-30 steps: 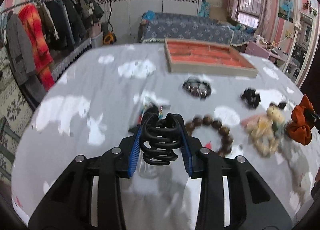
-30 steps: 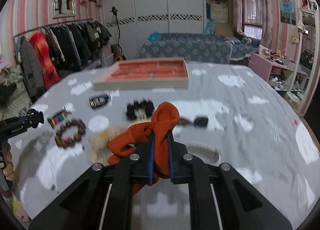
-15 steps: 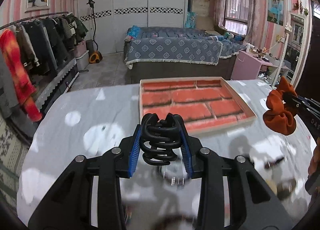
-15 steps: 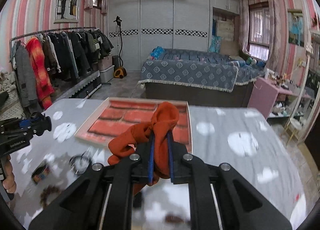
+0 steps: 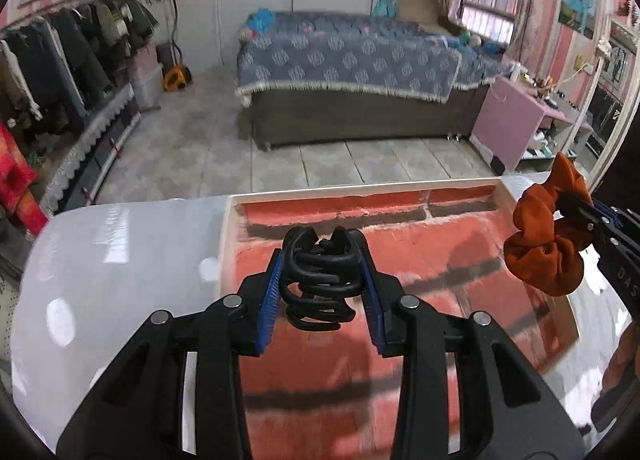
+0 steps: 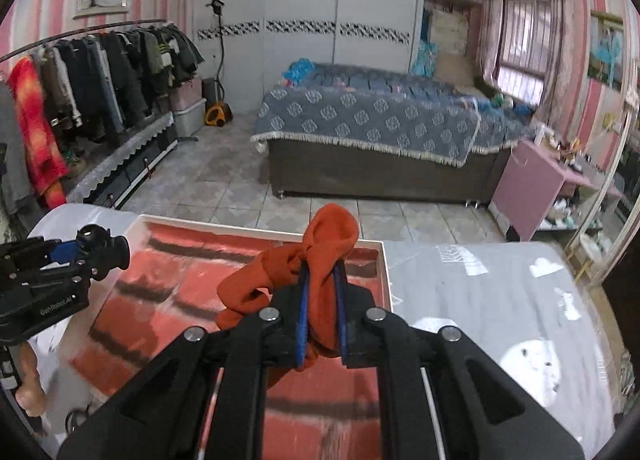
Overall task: Organize jewelry
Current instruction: 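Carry the claw clip and scrunchie to the tray and release both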
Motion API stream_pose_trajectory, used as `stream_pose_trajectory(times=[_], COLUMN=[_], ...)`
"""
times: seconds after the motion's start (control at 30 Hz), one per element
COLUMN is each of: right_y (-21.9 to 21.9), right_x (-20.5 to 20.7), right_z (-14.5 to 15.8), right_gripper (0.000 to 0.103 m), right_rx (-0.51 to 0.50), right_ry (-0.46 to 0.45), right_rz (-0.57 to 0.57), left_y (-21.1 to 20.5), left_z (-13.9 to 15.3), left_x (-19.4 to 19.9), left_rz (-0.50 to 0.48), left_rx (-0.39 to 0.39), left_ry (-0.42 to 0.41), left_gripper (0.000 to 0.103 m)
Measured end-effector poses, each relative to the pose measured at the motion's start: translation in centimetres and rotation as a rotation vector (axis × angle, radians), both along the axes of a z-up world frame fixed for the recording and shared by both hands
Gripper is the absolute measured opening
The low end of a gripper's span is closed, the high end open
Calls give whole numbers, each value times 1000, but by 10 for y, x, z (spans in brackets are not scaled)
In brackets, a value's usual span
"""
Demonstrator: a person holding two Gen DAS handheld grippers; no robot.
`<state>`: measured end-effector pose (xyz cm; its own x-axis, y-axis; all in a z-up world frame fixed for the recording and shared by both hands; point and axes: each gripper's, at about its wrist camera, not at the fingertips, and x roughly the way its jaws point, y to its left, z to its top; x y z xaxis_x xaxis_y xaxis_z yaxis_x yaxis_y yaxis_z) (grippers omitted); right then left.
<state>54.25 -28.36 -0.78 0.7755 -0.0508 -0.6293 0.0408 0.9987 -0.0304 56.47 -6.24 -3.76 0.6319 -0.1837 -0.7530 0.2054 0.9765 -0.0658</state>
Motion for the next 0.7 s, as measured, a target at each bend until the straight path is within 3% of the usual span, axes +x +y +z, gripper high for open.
stream_pose_trajectory(times=[0.13, 0.27, 0.4, 0.7], right_y=[-10, -11, -16, -16], right_x=[38, 57, 72, 91], right_z=[-22, -35, -49, -76], right_gripper=[12, 12, 12, 15], right_rx=[57, 16, 51, 16], right_ry=[93, 137, 212, 308], right_rz=[-26, -39, -48, -55], left_y=[-12, -22, -27, -27], left_z=[-18, -37, -50, -65], left_x=[32, 59, 77, 86], left_rz=[-9, -35, -29, -10], left_rx=[22, 2, 33, 81], left_ry=[65, 169, 203, 200], left_gripper=[36, 36, 36, 36])
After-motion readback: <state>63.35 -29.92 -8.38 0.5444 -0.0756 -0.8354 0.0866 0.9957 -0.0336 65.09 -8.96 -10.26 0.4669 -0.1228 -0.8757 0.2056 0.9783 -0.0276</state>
